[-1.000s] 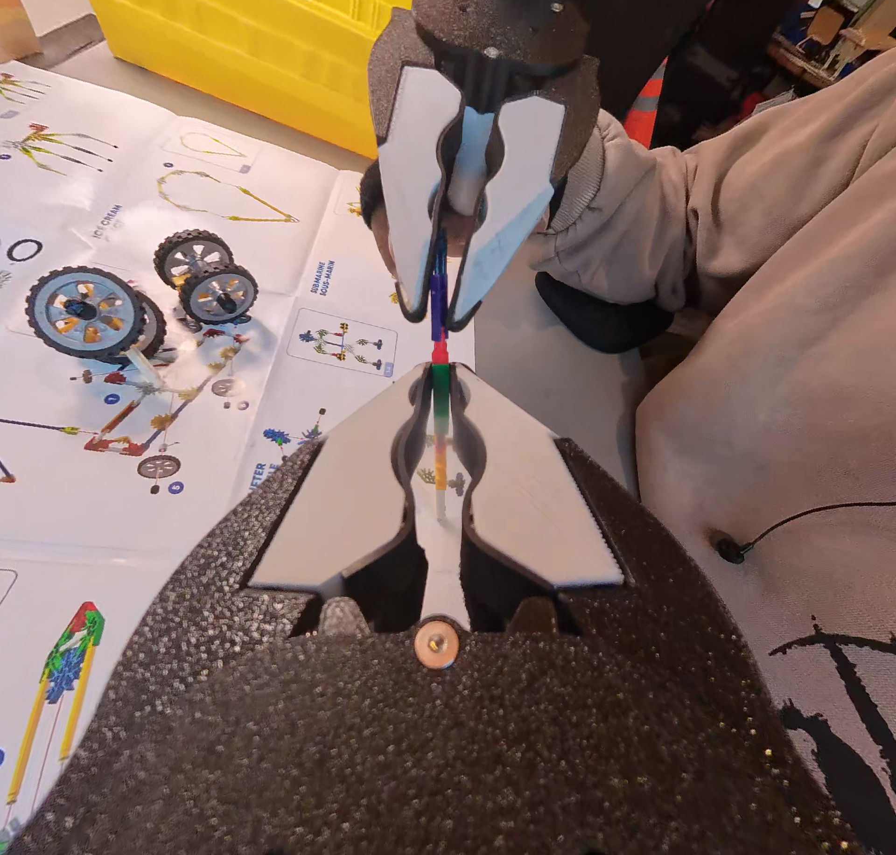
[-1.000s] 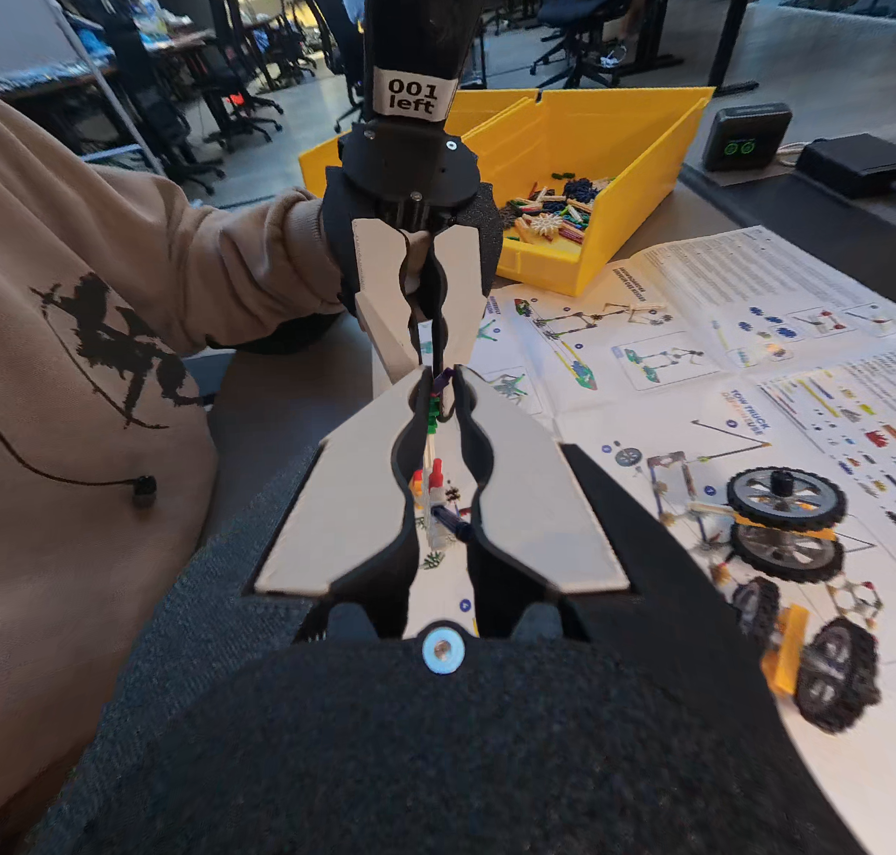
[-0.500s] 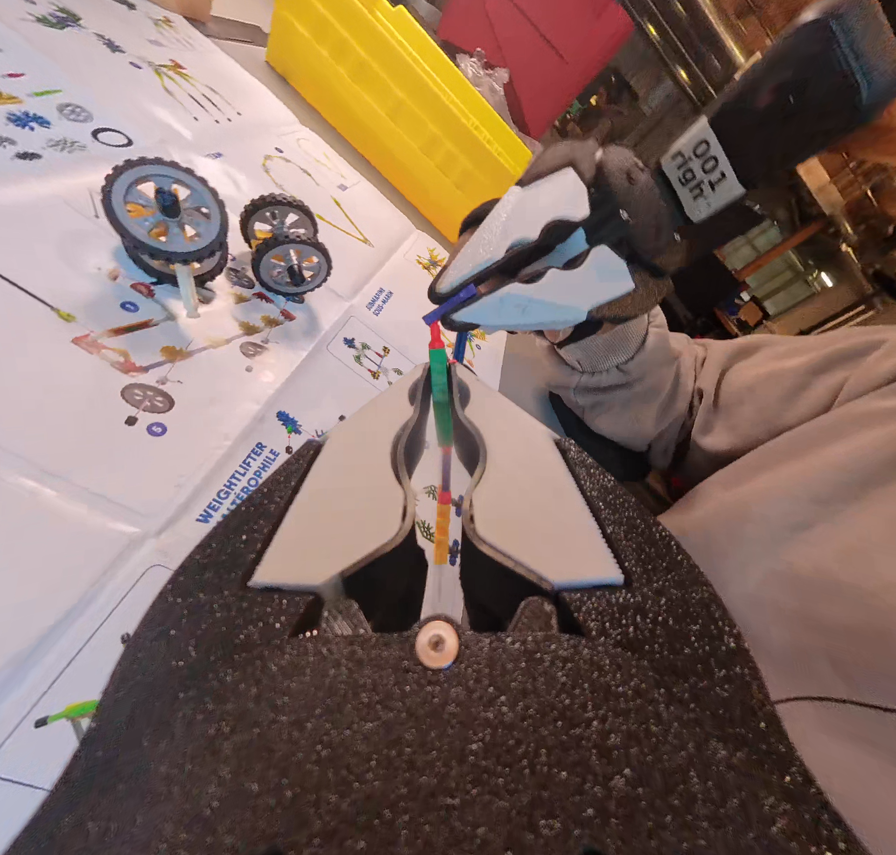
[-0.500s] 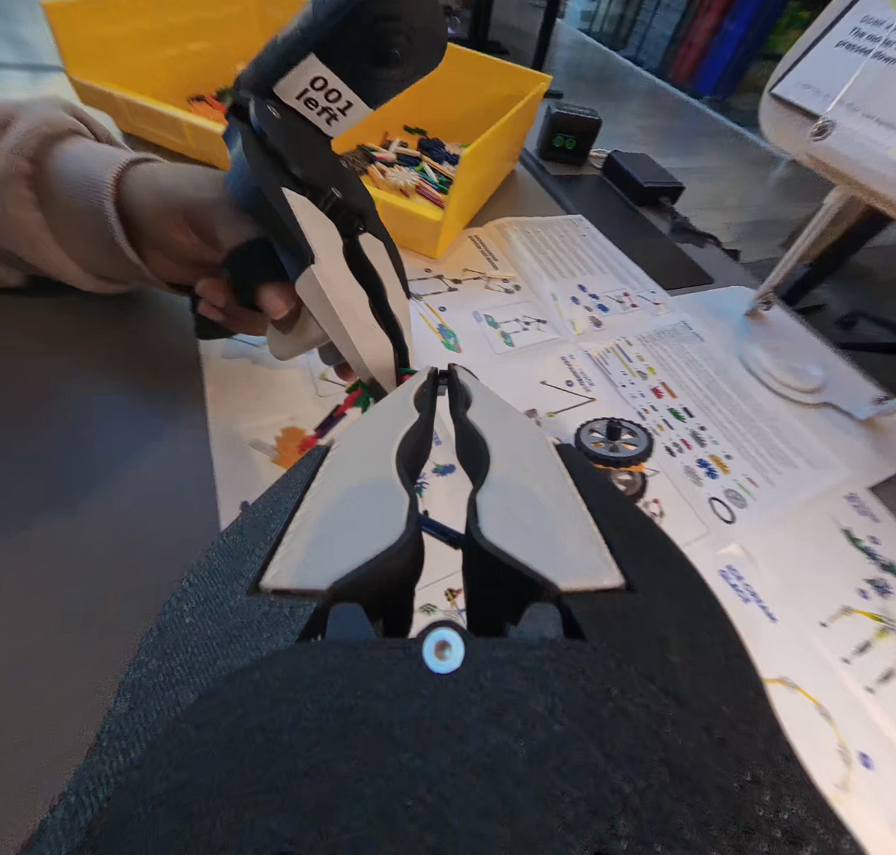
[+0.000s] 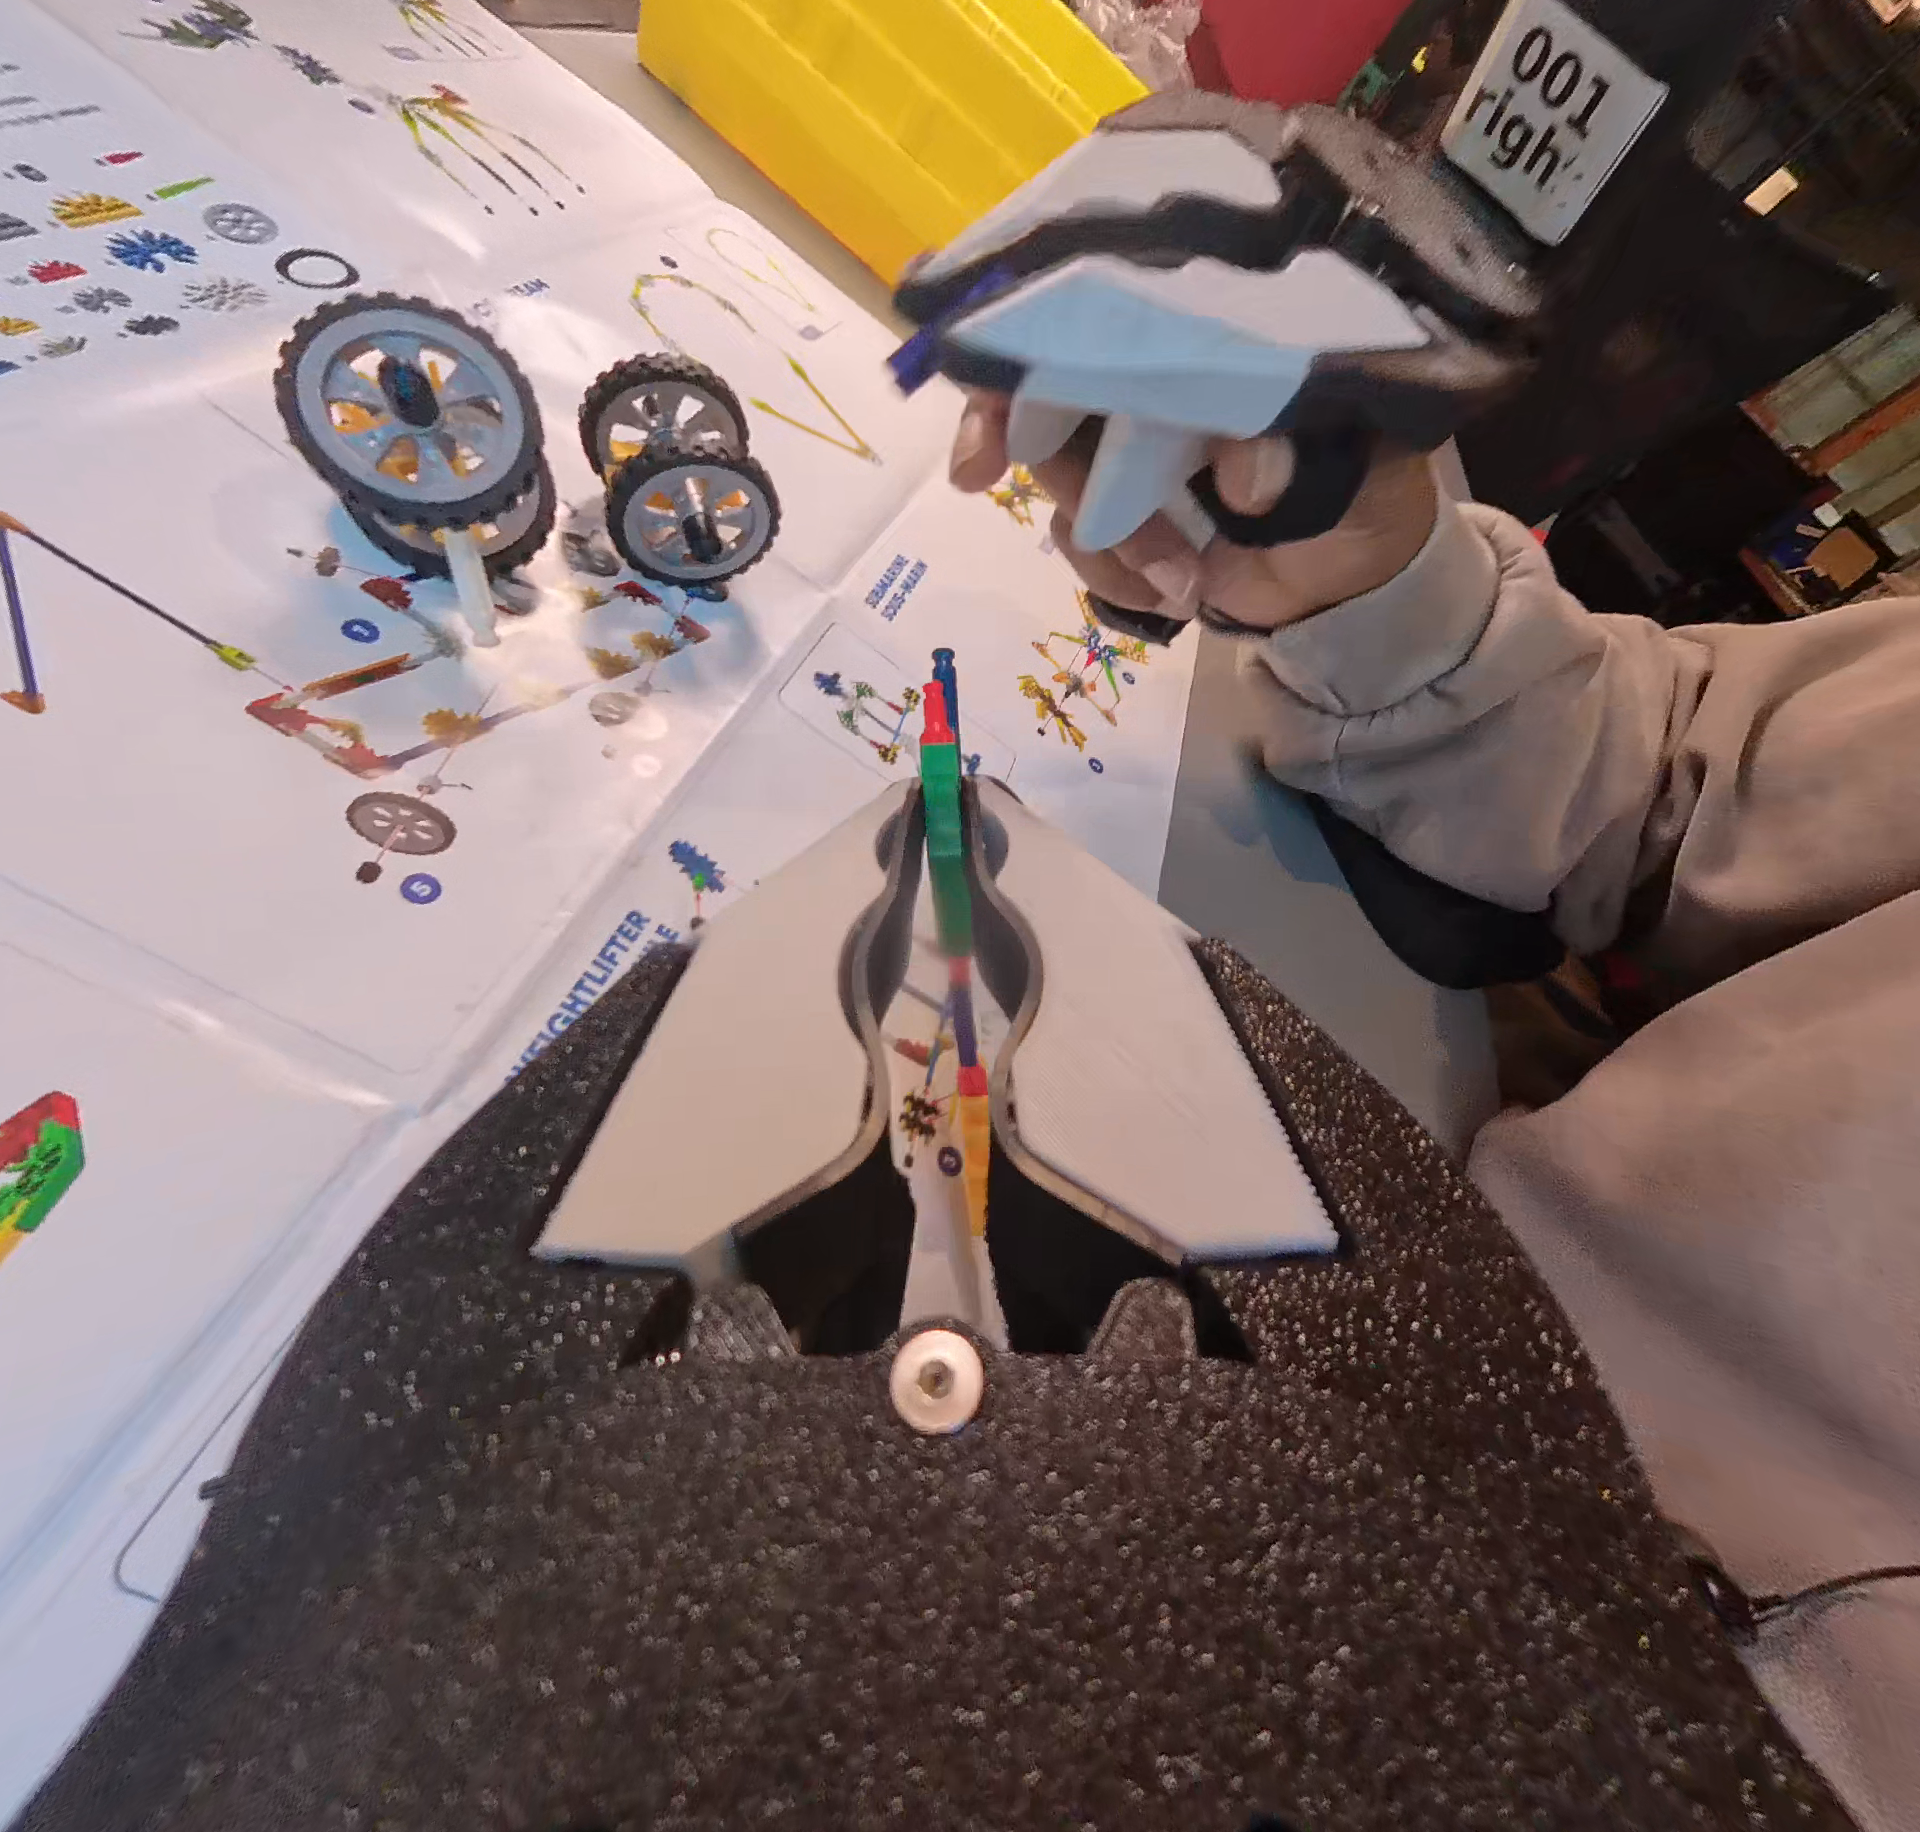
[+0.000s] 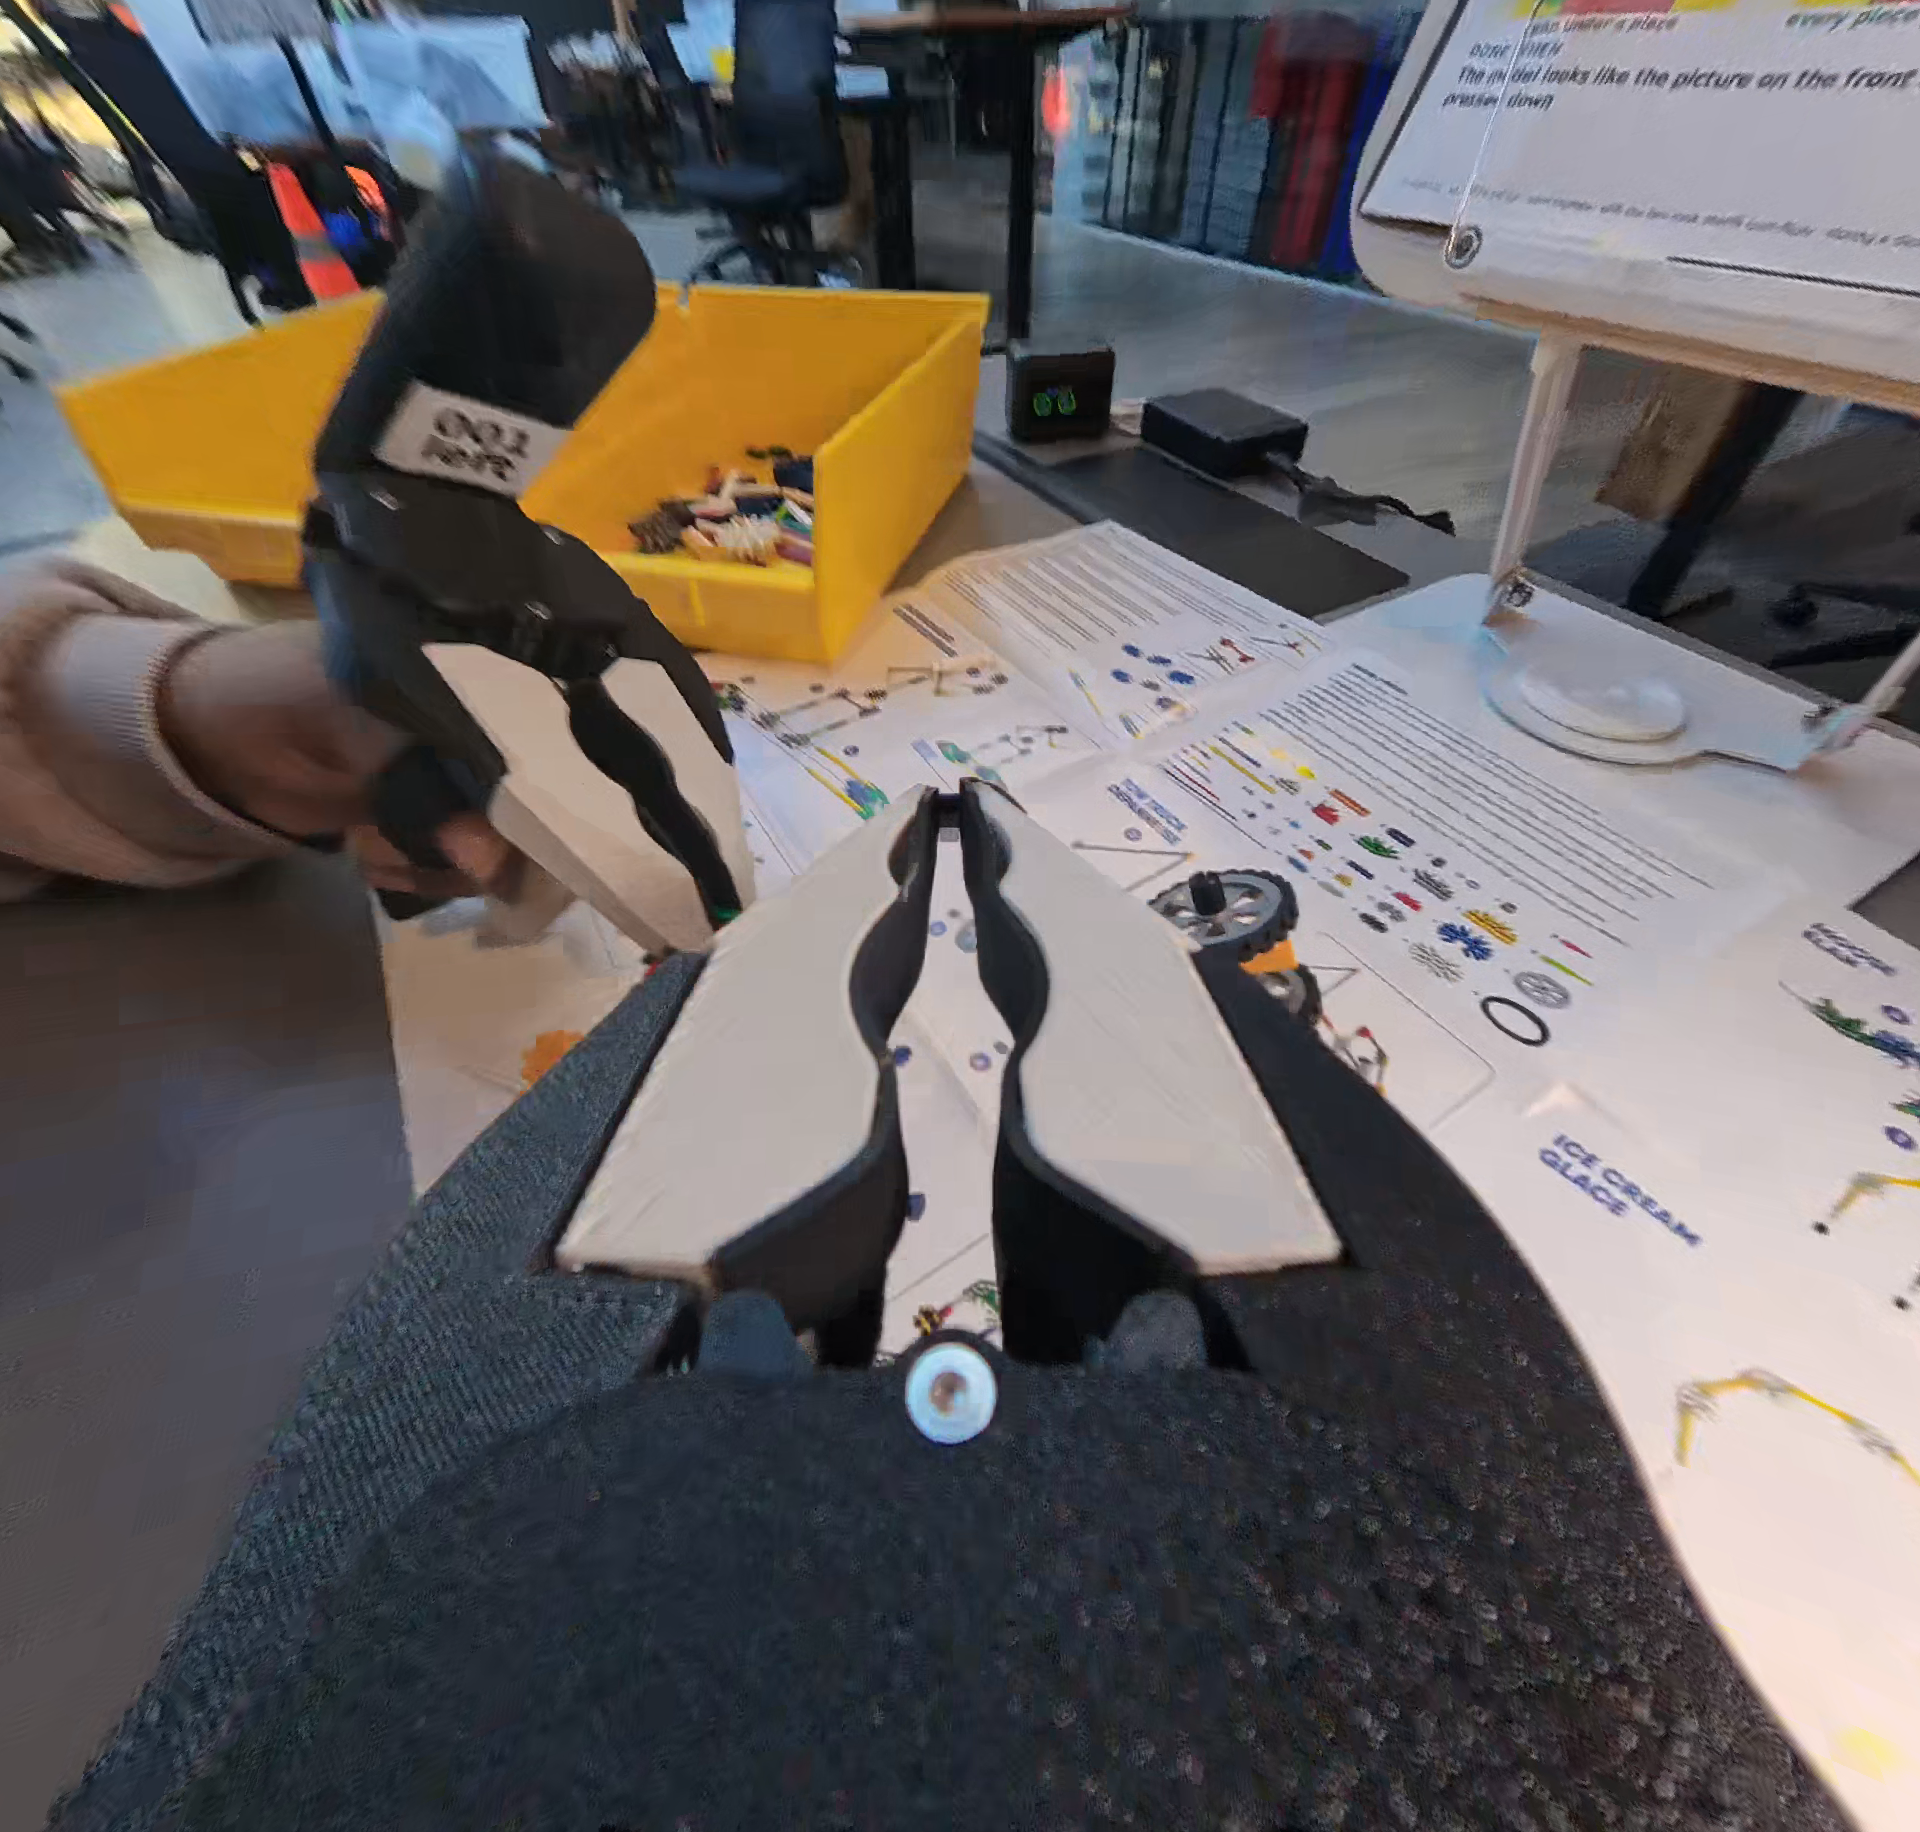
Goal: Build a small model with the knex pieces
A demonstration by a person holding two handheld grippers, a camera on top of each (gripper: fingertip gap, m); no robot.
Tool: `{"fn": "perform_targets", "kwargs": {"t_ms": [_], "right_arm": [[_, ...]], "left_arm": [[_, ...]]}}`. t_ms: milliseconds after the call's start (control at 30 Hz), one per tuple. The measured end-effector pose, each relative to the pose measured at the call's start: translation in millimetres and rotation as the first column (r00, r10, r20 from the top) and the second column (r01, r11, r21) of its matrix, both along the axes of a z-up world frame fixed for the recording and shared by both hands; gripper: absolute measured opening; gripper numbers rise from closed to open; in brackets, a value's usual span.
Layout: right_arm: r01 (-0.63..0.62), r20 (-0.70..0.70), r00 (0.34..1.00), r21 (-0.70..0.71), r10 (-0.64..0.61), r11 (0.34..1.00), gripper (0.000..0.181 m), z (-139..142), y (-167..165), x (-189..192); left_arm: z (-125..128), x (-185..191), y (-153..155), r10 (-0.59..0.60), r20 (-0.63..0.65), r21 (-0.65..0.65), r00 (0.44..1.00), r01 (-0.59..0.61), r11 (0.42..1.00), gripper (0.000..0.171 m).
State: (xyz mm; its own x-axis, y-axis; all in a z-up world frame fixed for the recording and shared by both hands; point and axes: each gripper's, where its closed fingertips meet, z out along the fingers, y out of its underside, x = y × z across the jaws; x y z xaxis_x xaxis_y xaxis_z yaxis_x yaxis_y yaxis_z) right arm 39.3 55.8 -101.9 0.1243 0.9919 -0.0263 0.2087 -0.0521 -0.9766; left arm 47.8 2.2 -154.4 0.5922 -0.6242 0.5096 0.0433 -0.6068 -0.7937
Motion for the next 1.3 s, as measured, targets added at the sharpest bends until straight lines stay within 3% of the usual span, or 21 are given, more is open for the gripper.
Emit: {"fn": "perform_targets", "kwargs": {"t_ms": [167,267,567,967,1033,1100,1200,1300], "right_arm": [[-0.098,-0.168,0.983,-0.179,0.068,0.979,0.002,20,-2,10],[-0.144,-0.261,0.962,-0.254,0.076,0.956,0.002,32,4,19],[-0.093,-0.408,0.912,-0.288,-0.035,0.953,0.001,73,46,68],[0.006,-0.492,0.857,-0.285,-0.152,0.959,0.002,109,86,137],[0.078,-0.479,0.858,-0.241,-0.188,0.967,0.002,120,96,158],[0.241,-0.418,0.862,-0.159,-0.287,0.957,0.002,131,116,192],[0.535,-0.259,0.815,-0.008,-0.519,0.845,0.002,133,153,258],[0.695,-0.096,0.719,0.071,-0.688,0.716,0.001,109,184,318]], "left_arm": [[-25,-8,-4,-0.061,-0.016,-0.073,0.998,0.06,0.996,0.007],[-23,-11,-5,-0.065,0.009,-0.074,0.998,0.066,0.995,0.007],[-26,-13,-6,-0.068,-0.001,-0.083,0.998,0.068,0.994,0.007],[-28,-12,-6,-0.063,-0.018,-0.087,0.998,0.061,0.994,0.008],[-27,-13,-6,-0.06,-0.02,-0.08,0.998,0.059,0.995,0.008],[-26,-12,-7,-0.061,-0.02,-0.074,0.998,0.059,0.995,0.008],[-26,-13,-8,-0.06,-0.015,-0.08,0.998,0.059,0.995,0.007],[-28,-13,-6,-0.054,-0.011,-0.098,0.998,0.053,0.994,0.008]]}}
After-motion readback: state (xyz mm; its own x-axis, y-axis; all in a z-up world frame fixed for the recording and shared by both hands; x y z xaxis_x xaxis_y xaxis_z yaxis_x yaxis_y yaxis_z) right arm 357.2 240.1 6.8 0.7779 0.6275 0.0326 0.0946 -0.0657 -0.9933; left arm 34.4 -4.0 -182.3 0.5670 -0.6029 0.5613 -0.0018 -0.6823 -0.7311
